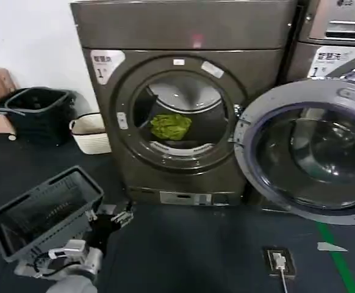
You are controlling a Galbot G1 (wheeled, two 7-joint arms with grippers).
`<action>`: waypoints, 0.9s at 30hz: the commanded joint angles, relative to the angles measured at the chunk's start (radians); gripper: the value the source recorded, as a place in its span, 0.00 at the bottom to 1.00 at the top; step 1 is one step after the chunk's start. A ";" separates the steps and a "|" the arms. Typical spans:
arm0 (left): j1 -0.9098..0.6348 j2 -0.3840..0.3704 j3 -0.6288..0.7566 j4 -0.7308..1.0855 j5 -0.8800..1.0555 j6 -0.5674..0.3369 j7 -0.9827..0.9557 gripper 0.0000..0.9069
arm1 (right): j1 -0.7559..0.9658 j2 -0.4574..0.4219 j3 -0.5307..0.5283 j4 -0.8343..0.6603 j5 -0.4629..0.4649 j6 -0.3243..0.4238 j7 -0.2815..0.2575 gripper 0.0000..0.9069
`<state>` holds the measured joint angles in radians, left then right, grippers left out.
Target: Grasp the clothes from the dryer.
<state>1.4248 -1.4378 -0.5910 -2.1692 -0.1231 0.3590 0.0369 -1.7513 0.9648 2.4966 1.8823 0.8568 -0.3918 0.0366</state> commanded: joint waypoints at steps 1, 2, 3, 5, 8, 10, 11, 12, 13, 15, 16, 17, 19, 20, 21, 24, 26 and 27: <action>-0.002 0.000 0.002 0.002 -0.002 0.002 0.002 1.00 | 0.003 0.001 -0.003 0.002 0.001 0.001 -0.003 1.00; -0.002 0.000 0.002 0.000 -0.002 0.002 0.003 1.00 | 0.003 0.002 -0.003 0.002 0.001 0.001 -0.003 1.00; -0.002 0.000 0.002 0.000 -0.002 0.001 0.003 1.00 | 0.003 0.002 -0.004 0.001 0.001 0.002 -0.002 1.00; 0.000 -0.001 0.002 -0.001 0.009 -0.010 0.007 1.00 | 0.003 0.003 -0.005 0.002 0.000 0.002 -0.002 1.00; 0.003 -0.001 0.006 -0.005 0.021 -0.062 0.014 1.00 | 0.002 0.005 -0.007 0.002 0.000 0.016 -0.004 1.00; 0.003 -0.001 0.008 -0.009 0.034 -0.069 0.019 1.00 | 0.001 0.006 -0.008 -0.001 -0.003 0.043 -0.012 1.00; 0.003 -0.001 0.008 -0.008 0.037 -0.069 0.019 1.00 | 0.001 0.005 -0.008 -0.001 0.000 0.049 -0.014 1.00; 0.003 -0.001 0.008 -0.005 0.038 -0.069 0.020 1.00 | 0.000 0.005 -0.007 -0.002 -0.001 0.049 -0.017 1.00; 0.003 0.000 0.008 -0.003 0.040 -0.072 0.021 1.00 | 0.000 0.004 -0.007 -0.003 0.003 0.056 -0.016 1.00; 0.003 0.002 0.009 0.000 0.042 -0.077 0.023 1.00 | 0.000 0.005 -0.007 -0.004 0.003 0.060 -0.018 1.00; 0.002 0.003 0.010 0.000 0.043 -0.079 0.026 1.00 | 0.001 0.005 -0.006 -0.003 0.004 0.062 -0.018 1.00; 0.001 0.004 0.011 0.001 0.046 -0.110 0.033 1.00 | 0.001 0.006 -0.007 -0.001 0.006 0.066 -0.016 1.00; 0.000 0.005 0.011 -0.001 0.053 -0.112 0.037 1.00 | 0.002 0.008 -0.010 -0.001 0.006 0.079 -0.018 1.00; 0.000 0.005 0.011 -0.001 0.052 -0.111 0.037 1.00 | 0.002 0.009 -0.013 -0.001 0.006 0.085 -0.019 1.00; 0.001 0.005 0.011 0.000 0.052 -0.112 0.037 1.00 | 0.002 0.009 -0.014 -0.001 0.006 0.087 -0.020 1.00; 0.005 0.007 0.012 0.002 0.054 -0.115 0.036 1.00 | 0.000 0.009 -0.017 0.001 0.005 0.100 -0.023 1.00; 0.002 0.011 0.013 0.004 0.054 -0.115 0.036 1.00 | -0.002 0.008 -0.016 0.001 0.006 0.105 -0.025 1.00; 0.000 0.012 0.013 0.005 0.054 -0.115 0.036 1.00 | -0.003 0.008 -0.015 0.001 0.006 0.111 -0.027 1.00</action>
<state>1.4249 -1.4263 -0.5787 -2.1662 -0.0745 0.2601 0.0697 -1.7557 0.9749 2.4809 1.8832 0.8610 -0.2974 0.0112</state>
